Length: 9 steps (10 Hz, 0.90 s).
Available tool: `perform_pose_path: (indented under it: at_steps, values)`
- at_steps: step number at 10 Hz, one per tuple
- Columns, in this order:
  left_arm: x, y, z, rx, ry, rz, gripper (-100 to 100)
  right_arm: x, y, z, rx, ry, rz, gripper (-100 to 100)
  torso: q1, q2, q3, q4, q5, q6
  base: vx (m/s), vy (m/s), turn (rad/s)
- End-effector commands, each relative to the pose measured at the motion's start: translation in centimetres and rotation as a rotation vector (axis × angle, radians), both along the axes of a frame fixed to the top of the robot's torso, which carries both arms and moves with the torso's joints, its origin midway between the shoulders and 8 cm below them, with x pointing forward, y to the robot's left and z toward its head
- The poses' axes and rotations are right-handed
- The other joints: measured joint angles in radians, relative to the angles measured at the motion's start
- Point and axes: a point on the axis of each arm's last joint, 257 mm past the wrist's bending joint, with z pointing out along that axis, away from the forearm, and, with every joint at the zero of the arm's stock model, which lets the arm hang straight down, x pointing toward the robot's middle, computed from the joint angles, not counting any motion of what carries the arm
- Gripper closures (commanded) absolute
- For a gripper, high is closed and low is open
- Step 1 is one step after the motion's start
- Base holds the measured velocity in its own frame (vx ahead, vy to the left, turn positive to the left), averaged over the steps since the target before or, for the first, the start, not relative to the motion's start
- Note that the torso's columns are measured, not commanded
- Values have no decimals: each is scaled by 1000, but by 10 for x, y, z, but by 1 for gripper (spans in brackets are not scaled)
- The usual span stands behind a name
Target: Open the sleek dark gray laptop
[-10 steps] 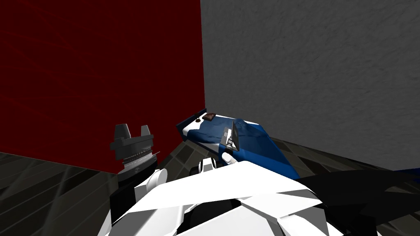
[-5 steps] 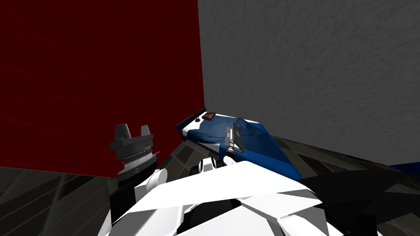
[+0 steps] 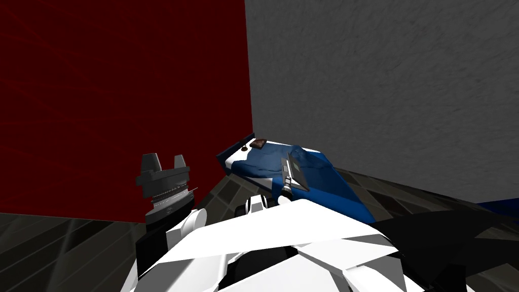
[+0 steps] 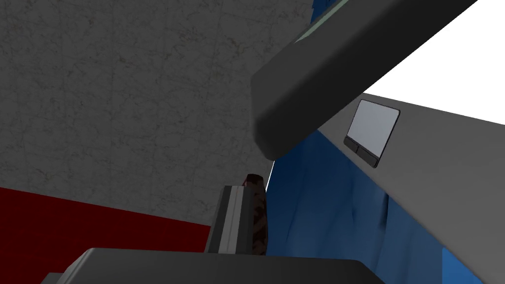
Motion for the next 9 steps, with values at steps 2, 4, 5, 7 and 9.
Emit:
perform_pose_path:
  at_steps: [2, 4, 5, 7, 9]
  values:
    - [0, 0, 0, 0, 0, 0, 0, 0, 0, 0, 0, 0, 0, 100, 2, -3, -2, -1, 1, 0, 3, 4, 6]
    - [0, 0, 0, 0, 0, 0, 0, 21, -7, 10, 4, -8, 58, -100, 4, -3, -2, -1, 1, 1, 28, 77, -310]
    - [0, 0, 0, 0, 0, 0, 0, 21, -7, 9, 5, -7, 59, -100, 5, -5, -2, -2, 1, 1, 24, 122, -71]
    - [0, 0, 0, 0, 0, 0, 0, 41, -13, 20, 6, -12, 119, -100, -1, -4, -2, -1, 0, 1, 16, 105, -225]
    - [0, 0, 0, 0, 0, 0, 0, 60, -18, 33, 3, -18, 177, -100, 2, -3, -2, -1, 0, 0, 43, 132, -353]
